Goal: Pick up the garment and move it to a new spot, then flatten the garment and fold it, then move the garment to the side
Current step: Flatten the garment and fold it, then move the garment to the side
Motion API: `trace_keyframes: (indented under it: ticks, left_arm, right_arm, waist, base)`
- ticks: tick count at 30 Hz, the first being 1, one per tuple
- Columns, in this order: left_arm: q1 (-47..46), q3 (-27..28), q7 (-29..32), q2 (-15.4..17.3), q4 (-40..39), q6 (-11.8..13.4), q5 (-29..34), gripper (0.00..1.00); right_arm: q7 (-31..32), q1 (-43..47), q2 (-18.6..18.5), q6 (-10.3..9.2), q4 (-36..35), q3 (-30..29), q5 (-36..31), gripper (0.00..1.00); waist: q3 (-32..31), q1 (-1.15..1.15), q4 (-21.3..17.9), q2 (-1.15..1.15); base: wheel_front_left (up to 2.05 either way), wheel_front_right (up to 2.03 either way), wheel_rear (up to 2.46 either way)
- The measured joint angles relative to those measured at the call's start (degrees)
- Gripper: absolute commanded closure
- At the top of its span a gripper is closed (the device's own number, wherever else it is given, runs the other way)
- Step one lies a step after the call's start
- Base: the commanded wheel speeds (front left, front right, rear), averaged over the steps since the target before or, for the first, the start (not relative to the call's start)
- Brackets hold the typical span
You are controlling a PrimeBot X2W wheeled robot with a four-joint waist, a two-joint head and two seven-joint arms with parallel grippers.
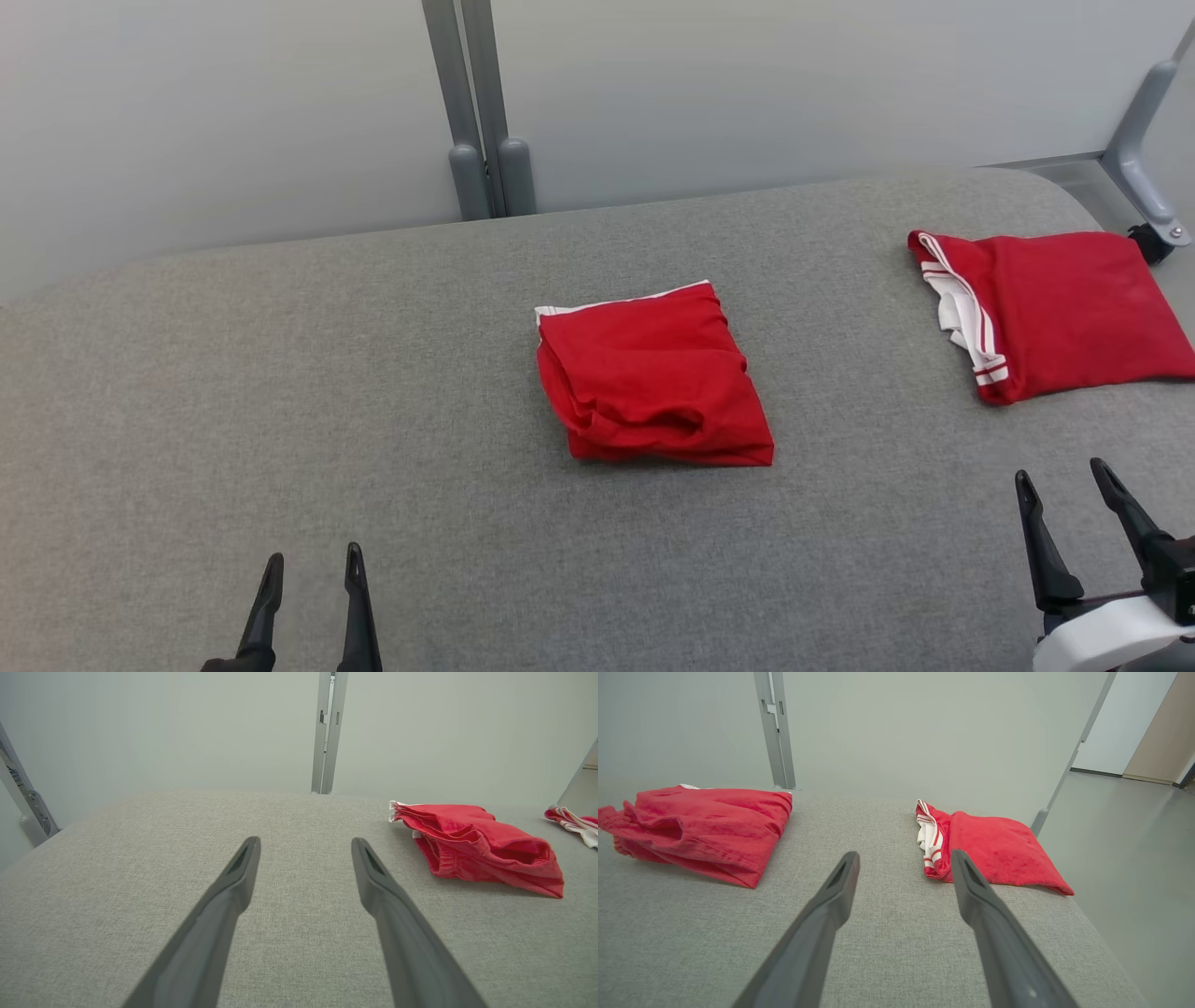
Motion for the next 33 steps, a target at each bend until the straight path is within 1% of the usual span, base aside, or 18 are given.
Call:
trace_keyframes:
  ticks: [13,21,24,26,27,28,29,31,33]
  left_arm:
    - [1.0,0.3,0.0,0.0,-0.1,0.3,-0.1,0.00]
    - [1.1,0.7,0.0,0.0,0.0,0.5,-0.1,0.00]
    - [1.1,0.9,0.0,0.0,-0.2,0.5,-0.2,0.00]
    - [1.0,0.7,0.0,0.0,-0.3,0.7,-0.3,0.00]
    - [1.0,0.5,0.0,0.0,-0.4,0.7,-0.3,0.00]
    - [0.9,0.3,0.0,0.0,-0.3,0.7,-0.3,0.00]
    - [0.8,-0.1,0.0,0.0,-0.3,0.7,-0.4,0.00]
    - [0.0,-0.9,0.0,0.0,-0.4,0.7,-0.5,0.00]
    - [-2.1,-1.8,0.0,0.0,-0.9,1.3,-1.1,0.00]
  right_arm:
    - [0.0,-0.1,-0.1,0.00,-0.3,0.8,0.2,0.00]
    - [0.0,-1.1,-0.1,0.00,0.1,1.5,0.8,0.00]
    - [0.0,-3.6,0.0,0.00,0.0,3.5,3.3,0.00]
    - [0.0,-6.5,-0.9,0.00,0.7,6.0,5.8,0.00]
    - [0.2,-8.4,-1.5,0.00,2.4,7.2,7.9,0.00]
    - [2.1,-9.8,-2.1,0.00,3.6,8.3,9.9,0.00]
    - [5.4,-11.7,-2.9,-0.01,4.7,9.9,12.1,0.00]
    - [11.8,-16.2,-3.2,0.02,5.4,10.6,16.9,0.00]
    - [20.1,-21.9,-3.8,-0.01,5.5,11.7,21.5,0.00]
  waist:
    - [-0.6,0.00,2.8,0.00]
    - [-0.8,0.00,3.3,0.00]
    - [-0.4,0.00,3.4,0.00]
    - [0.1,0.00,3.5,0.00]
    - [0.4,0.00,3.6,0.00]
    - [0.6,0.00,3.7,0.00]
    - [1.0,0.00,3.9,0.00]
    - [1.7,0.00,4.3,0.00]
    - [3.0,0.00,4.8,0.00]
  base:
    - [0.00,0.00,0.00]
    - [0.00,0.00,0.00]
    - [0.00,0.00,0.00]
    - [0.00,0.00,0.00]
    - [0.00,0.00,0.00]
    - [0.00,0.00,0.00]
    - [0.00,0.00,0.00]
    - [0.00,0.00,0.00]
    - [0.00,0.00,0.00]
